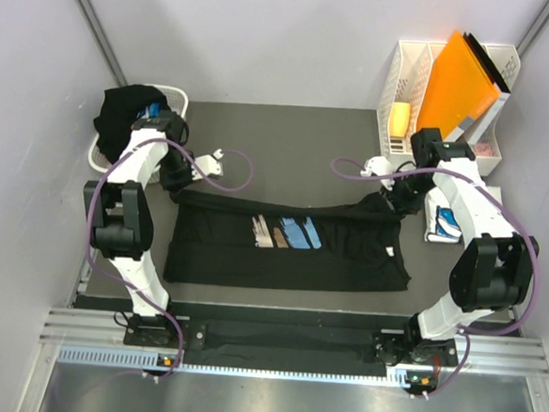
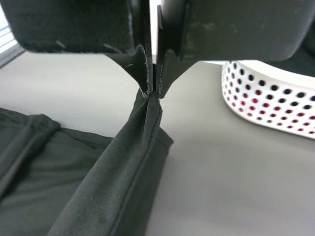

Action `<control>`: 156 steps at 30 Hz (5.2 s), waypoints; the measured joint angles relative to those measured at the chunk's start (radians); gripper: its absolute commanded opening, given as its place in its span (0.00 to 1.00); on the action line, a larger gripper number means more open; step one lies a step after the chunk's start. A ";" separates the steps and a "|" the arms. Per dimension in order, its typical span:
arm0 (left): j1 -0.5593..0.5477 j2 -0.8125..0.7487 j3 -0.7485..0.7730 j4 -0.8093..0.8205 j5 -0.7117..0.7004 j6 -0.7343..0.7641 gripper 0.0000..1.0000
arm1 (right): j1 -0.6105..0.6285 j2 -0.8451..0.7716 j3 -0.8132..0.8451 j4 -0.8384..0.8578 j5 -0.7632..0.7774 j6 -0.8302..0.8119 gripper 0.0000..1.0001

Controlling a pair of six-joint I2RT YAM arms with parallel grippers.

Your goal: Fold and stack the t-shirts

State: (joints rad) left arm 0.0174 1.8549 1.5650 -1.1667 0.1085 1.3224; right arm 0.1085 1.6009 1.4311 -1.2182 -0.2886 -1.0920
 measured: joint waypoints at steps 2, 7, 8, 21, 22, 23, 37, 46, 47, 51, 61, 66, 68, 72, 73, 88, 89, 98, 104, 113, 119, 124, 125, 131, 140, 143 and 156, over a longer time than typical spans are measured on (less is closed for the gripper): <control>0.000 -0.009 -0.012 -0.010 0.000 0.010 0.00 | 0.001 -0.003 -0.011 -0.011 0.002 -0.008 0.00; 0.000 -0.028 -0.035 -0.040 0.003 0.024 0.00 | 0.013 -0.015 -0.041 -0.039 0.012 -0.026 0.00; 0.000 -0.033 -0.040 -0.043 0.003 0.029 0.00 | 0.018 -0.019 -0.050 -0.044 0.015 -0.031 0.00; 0.000 -0.066 -0.087 -0.092 -0.001 0.067 0.00 | 0.113 -0.037 -0.148 -0.083 0.060 -0.073 0.00; 0.000 -0.066 -0.087 -0.098 0.000 0.068 0.00 | 0.113 -0.039 -0.148 -0.084 0.063 -0.077 0.00; 0.000 -0.068 -0.089 -0.102 0.000 0.068 0.00 | 0.112 -0.042 -0.148 -0.084 0.068 -0.079 0.00; 0.000 -0.110 -0.181 -0.143 -0.023 0.110 0.00 | 0.113 -0.080 -0.200 -0.081 0.108 -0.115 0.00; 0.000 -0.075 -0.179 -0.143 -0.028 0.121 0.00 | 0.148 -0.020 -0.201 -0.079 0.112 -0.122 0.00; 0.000 -0.066 -0.178 -0.143 -0.029 0.121 0.00 | 0.156 -0.009 -0.201 -0.079 0.112 -0.123 0.00; -0.005 -0.045 -0.174 -0.143 -0.039 0.125 0.00 | 0.171 0.035 -0.198 -0.073 0.114 -0.129 0.00; -0.008 -0.031 -0.159 -0.143 -0.050 0.148 0.00 | 0.171 0.067 -0.186 -0.062 0.147 -0.146 0.00; -0.008 -0.031 -0.170 -0.143 -0.069 0.166 0.00 | 0.171 0.068 -0.186 -0.061 0.164 -0.156 0.00; -0.008 -0.031 -0.179 -0.143 -0.074 0.177 0.00 | 0.171 0.071 -0.186 -0.061 0.173 -0.163 0.00; -0.011 -0.031 -0.186 -0.143 -0.077 0.201 0.00 | 0.171 0.081 -0.186 -0.057 0.191 -0.172 0.00; -0.012 -0.032 -0.187 -0.143 -0.077 0.209 0.00 | 0.171 0.082 -0.186 -0.056 0.192 -0.173 0.00; -0.093 -0.082 -0.200 -0.143 -0.054 0.327 0.00 | 0.197 0.077 -0.249 0.008 0.207 -0.179 0.00; -0.098 -0.090 -0.209 -0.142 -0.056 0.332 0.00 | 0.197 0.071 -0.255 0.013 0.208 -0.179 0.00; -0.143 -0.134 -0.317 -0.145 -0.069 0.388 0.00 | 0.197 0.008 -0.326 0.036 0.217 -0.183 0.00; -0.163 -0.134 -0.322 -0.143 -0.070 0.387 0.00 | 0.198 -0.002 -0.332 0.042 0.218 -0.183 0.00; -0.164 -0.134 -0.362 -0.143 -0.104 0.397 0.00 | 0.224 -0.041 -0.381 0.048 0.227 -0.187 0.00; -0.165 -0.134 -0.365 -0.143 -0.111 0.397 0.00 | 0.233 -0.066 -0.403 0.052 0.230 -0.189 0.00; -0.165 -0.145 -0.397 -0.143 -0.107 0.398 0.07 | 0.246 -0.080 -0.418 0.052 0.233 -0.188 0.00; -0.165 -0.145 -0.400 -0.143 -0.107 0.398 0.15 | 0.247 -0.080 -0.418 0.053 0.234 -0.188 0.00; -0.165 -0.145 -0.418 -0.143 -0.142 0.404 0.40 | 0.257 -0.080 -0.418 0.055 0.243 -0.191 0.42; -0.156 -0.144 -0.441 -0.144 -0.262 0.392 0.43 | 0.275 -0.082 -0.452 0.052 0.281 -0.219 0.64; -0.134 -0.137 -0.430 -0.148 -0.280 0.388 0.43 | 0.275 -0.087 -0.455 0.053 0.285 -0.223 0.63; -0.048 0.005 -0.121 -0.118 -0.183 0.220 0.42 | 0.226 -0.098 -0.295 0.012 0.201 -0.168 0.43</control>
State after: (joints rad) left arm -0.0307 1.8595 1.4445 -1.2846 -0.0746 1.5429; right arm 0.3344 1.5024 1.1358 -1.2064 -0.0872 -1.2602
